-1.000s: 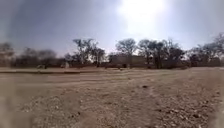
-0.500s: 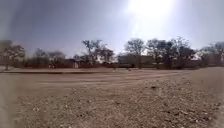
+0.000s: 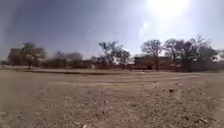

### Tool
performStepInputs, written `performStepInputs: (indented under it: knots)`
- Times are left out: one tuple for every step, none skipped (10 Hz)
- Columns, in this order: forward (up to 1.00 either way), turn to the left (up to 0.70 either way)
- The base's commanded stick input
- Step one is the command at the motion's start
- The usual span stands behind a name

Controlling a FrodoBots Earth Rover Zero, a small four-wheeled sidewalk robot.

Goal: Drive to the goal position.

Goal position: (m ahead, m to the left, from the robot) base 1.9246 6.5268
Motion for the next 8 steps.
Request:
performStepInputs:
  knots:
    - [0.5, 0.0]
    - [0.5, 0.0]
    - [0.5, 0.0]
    - [0.5, 0.0]
    - [0.5, 0.0]
    - [0.5, 0.0]
    - [0.5, 0.0]
    - [0.5, 0.32]
